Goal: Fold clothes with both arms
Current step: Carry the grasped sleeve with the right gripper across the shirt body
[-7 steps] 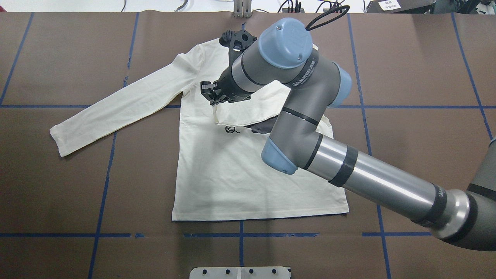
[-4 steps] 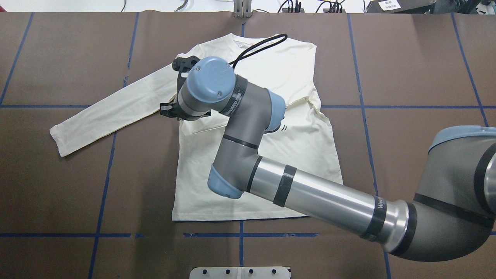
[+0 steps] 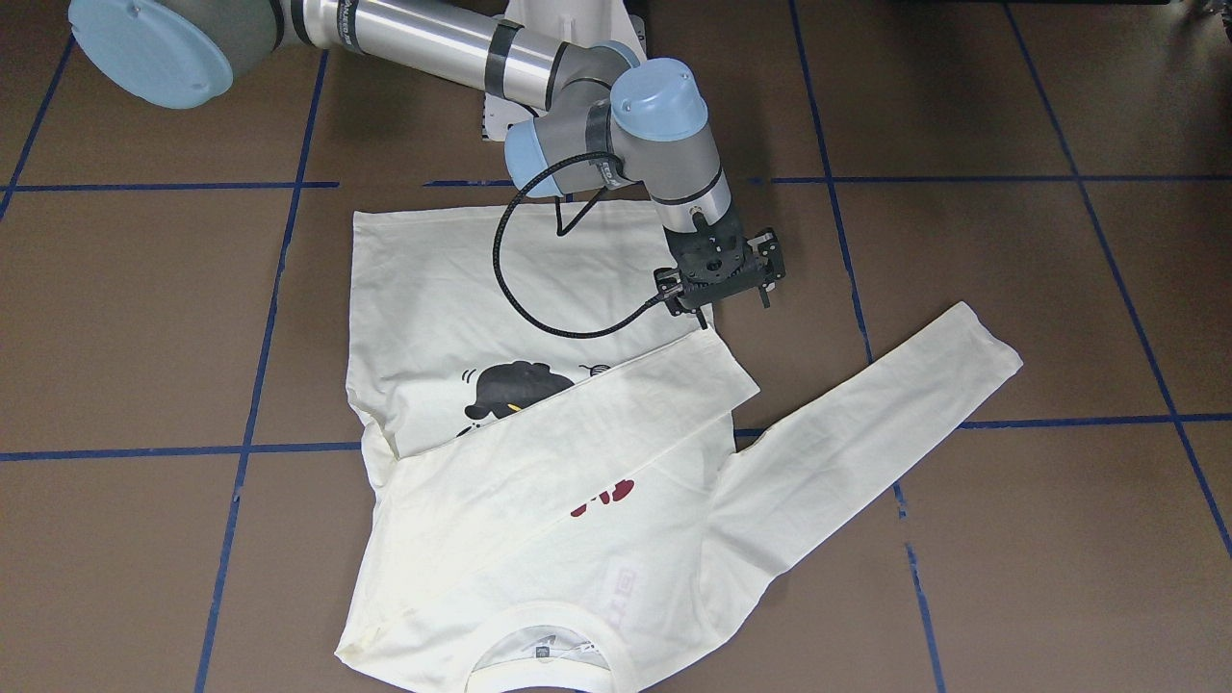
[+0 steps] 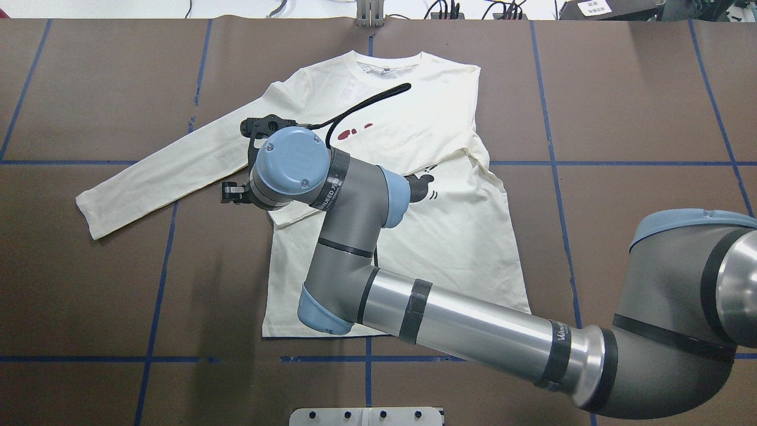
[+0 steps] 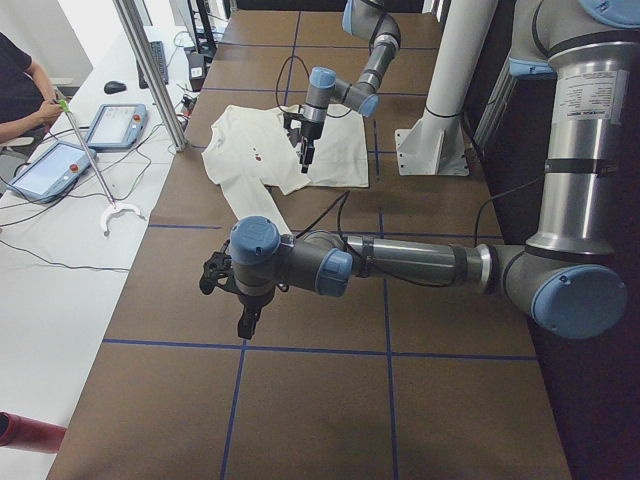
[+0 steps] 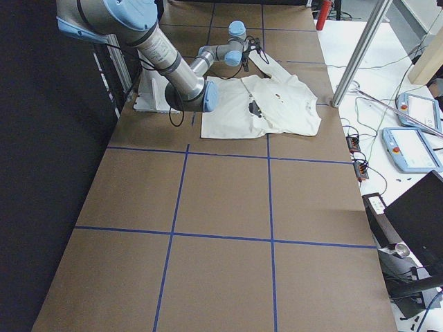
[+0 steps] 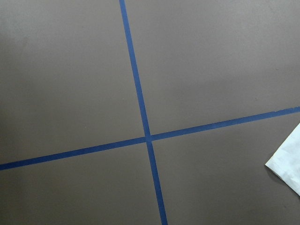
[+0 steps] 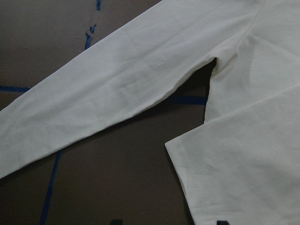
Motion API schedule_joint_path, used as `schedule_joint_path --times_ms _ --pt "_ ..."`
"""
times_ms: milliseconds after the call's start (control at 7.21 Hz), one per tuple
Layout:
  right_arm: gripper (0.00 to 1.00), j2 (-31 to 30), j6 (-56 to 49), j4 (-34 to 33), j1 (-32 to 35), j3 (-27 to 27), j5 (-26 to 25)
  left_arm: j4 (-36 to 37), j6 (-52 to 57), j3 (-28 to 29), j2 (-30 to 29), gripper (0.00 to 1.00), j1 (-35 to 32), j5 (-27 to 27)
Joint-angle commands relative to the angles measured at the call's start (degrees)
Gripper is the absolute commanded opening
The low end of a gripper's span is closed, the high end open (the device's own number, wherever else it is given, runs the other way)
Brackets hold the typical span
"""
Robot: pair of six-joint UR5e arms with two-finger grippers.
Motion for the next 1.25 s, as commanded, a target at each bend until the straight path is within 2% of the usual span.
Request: schedule_joint_path --times_ms 0,139,277,416,555,832,970,1109 --pt "1.0 0.2 -1.1 -13.2 5.3 3.8 4.9 -6.8 -12.9 -0.3 -0.4 1.0 1.1 0.2" --pt "1.0 -0.5 -5.4 -22.0 9.4 6.1 9.8 -15.3 -24.9 -0.3 0.4 1.0 5.6 0.9" --pt "1.0 -2.8 -9.0 -28.9 13.7 9.8 13.1 -21.7 -36.1 -0.9 2.6 1.0 10.6 4.8" --pt "1.0 -6.6 -15.2 -33.5 17.2 14.0 16.4 -30.6 -45.8 -0.9 5.3 1.0 15.0 7.7" --pt "1.0 -12.3 -19.5 -37.1 21.1 20.0 19.8 -36.5 -54.6 -1.0 6.9 1.0 19.8 11.9" --pt "1.0 -25.3 -29.7 -41.7 27.1 32.4 21.7 -38.4 -72.6 -1.7 7.0 1.0 33.7 24.4" --pt "1.0 -29.0 -32.7 -45.5 28.5 36.7 21.6 -37.9 -79.7 -2.2 6.6 1.0 40.0 28.7" --pt "1.0 -32.0 -36.7 -46.1 30.7 38.9 21.8 -37.3 -83.5 -2.0 6.3 0.99 45.3 33.3"
